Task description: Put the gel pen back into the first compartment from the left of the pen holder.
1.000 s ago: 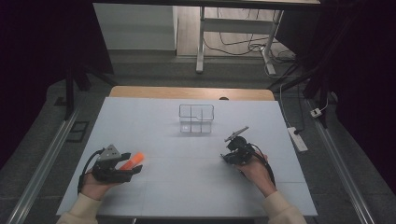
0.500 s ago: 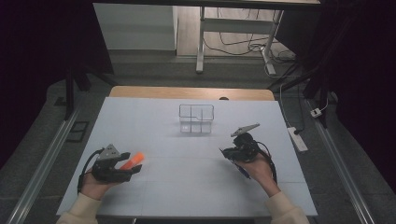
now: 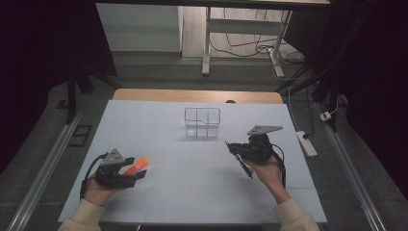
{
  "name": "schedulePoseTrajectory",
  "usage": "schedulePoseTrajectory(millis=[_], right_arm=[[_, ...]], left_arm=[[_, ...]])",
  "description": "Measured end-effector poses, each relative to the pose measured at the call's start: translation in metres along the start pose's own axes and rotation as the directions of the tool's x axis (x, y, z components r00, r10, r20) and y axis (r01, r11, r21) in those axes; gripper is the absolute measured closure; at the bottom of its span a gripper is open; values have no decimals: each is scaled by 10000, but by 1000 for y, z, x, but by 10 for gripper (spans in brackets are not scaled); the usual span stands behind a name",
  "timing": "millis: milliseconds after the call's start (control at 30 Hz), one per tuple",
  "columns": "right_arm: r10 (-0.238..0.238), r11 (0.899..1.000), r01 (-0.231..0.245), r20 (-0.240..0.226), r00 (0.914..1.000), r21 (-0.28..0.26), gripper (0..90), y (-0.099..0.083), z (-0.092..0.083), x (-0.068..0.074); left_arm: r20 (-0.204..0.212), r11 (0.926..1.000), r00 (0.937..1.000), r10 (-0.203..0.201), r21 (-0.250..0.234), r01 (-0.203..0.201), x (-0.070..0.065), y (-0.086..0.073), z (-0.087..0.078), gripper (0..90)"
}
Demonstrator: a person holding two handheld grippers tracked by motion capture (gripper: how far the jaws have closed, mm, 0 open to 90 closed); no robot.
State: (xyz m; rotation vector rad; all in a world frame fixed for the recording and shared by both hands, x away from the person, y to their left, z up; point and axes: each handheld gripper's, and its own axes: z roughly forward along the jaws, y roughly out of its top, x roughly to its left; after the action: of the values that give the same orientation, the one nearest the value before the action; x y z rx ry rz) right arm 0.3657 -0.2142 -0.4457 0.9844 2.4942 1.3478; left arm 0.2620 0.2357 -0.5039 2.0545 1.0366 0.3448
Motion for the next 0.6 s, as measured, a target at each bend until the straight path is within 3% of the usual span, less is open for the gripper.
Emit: schedulePoseTrajectory(millis=[367,600], right_arm=[[-181,9920,173,-50,9998,-1251,791,2,-6,1],[-225,9881,223,7,9997,-1522,791,3,-7,1]], left_arm=[[9,10000,10000,22,13,-22,0,0,0,292],[-1,10000,10000,5,14,-5,1,0,0,292]])
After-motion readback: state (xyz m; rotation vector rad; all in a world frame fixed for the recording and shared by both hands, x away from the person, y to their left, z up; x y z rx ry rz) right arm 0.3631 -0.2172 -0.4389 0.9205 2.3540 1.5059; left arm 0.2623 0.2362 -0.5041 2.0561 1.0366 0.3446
